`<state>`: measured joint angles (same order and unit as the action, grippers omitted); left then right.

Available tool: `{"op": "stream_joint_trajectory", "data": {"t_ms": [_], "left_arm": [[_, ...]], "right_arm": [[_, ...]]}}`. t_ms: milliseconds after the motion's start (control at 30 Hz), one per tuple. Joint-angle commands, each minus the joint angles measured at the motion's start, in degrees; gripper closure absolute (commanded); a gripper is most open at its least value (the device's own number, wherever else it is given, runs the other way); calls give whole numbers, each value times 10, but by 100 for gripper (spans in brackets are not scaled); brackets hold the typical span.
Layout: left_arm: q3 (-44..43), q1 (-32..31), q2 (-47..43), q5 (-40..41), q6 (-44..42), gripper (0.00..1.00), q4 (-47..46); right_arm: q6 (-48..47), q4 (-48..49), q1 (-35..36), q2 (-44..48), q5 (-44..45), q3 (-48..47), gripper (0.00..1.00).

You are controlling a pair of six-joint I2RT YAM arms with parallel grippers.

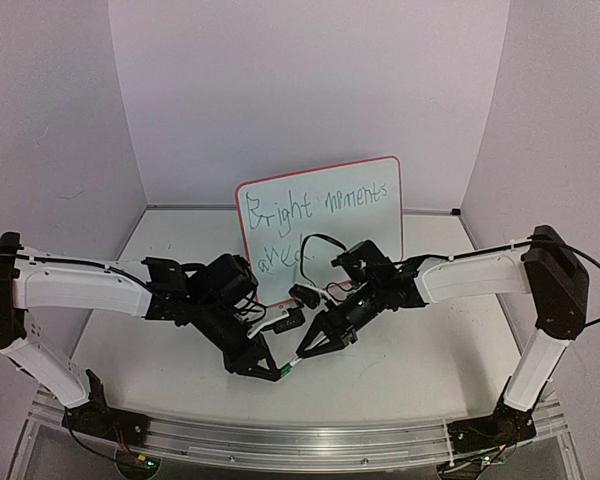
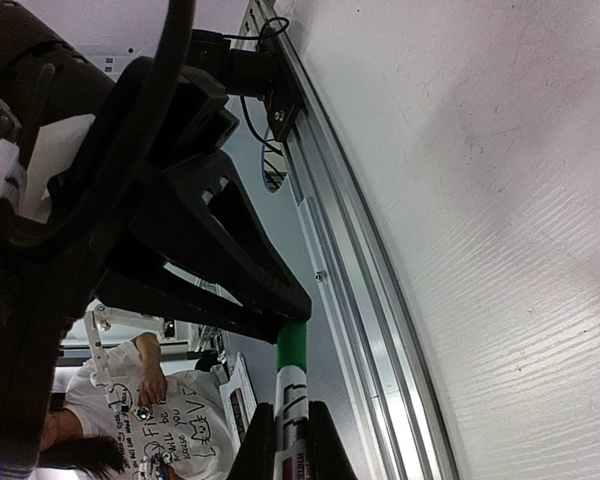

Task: Write a sentence on the whiteboard
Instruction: Insert the pen cap into the whiteboard marker.

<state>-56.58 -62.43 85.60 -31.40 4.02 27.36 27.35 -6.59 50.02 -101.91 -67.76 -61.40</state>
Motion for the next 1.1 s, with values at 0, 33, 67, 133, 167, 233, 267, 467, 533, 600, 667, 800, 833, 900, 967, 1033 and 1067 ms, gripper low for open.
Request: {"op": "stream_joint_trajectory", "data": {"t_ms": [0, 33, 67, 133, 167, 233, 267, 467, 533, 600, 667, 800, 833, 900, 967, 1033, 1067], "left_arm": [[-59, 0, -14, 13, -10, 100, -219], [-59, 0, -16, 16, -11, 100, -223], [-59, 0, -17, 17, -12, 100, -227], [-60, 0, -18, 19, -14, 100, -231], [-61, 0, -17, 20, -14, 100, -234], [-61, 0, -17, 21, -14, 100, -241], [-61, 0, -17, 22, -14, 100, -244], [-75, 1, -16, 13, -18, 100, -245], [-79, 2, -15, 11, -19, 100, -244], [-82, 5, -14, 10, -19, 100, -245], [-83, 6, -12, 6, -19, 100, -243], [-78, 7, -10, 4, -16, 100, -193], [-70, 7, -15, 10, -13, 100, -179], [-38, 10, -30, 33, 0, 90, -160], [6, 22, -52, 64, 26, 75, -155], [43, 36, -79, 93, 51, 56, -153], [62, 44, -92, 108, 63, 48, -152]], "right_arm": [[6, 68, 26, 0, -51, -16, 100], [9, 75, 27, 1, -54, -15, 100], [10, 78, 27, 2, -56, -15, 100], [13, 82, 27, 4, -59, -16, 100], [13, 83, 27, 4, -61, -17, 100], [15, 85, 29, 3, -65, -17, 100], [14, 85, 30, 2, -66, -17, 100], [13, 86, 39, -3, -78, -16, 100], [12, 86, 44, -4, -79, -18, 100], [12, 87, 46, -6, -79, -19, 100], [13, 86, 47, -5, -74, -20, 100], [12, 84, 37, 12, -23, -10, 100], [14, 83, 24, 22, 0, -2, 100], [17, 83, -14, 49, 52, 20, 100], [24, 83, -55, 76, 99, 44, 100], [27, 81, -88, 93, 139, 61, 100], [28, 80, -98, 98, 159, 66, 100]]}}
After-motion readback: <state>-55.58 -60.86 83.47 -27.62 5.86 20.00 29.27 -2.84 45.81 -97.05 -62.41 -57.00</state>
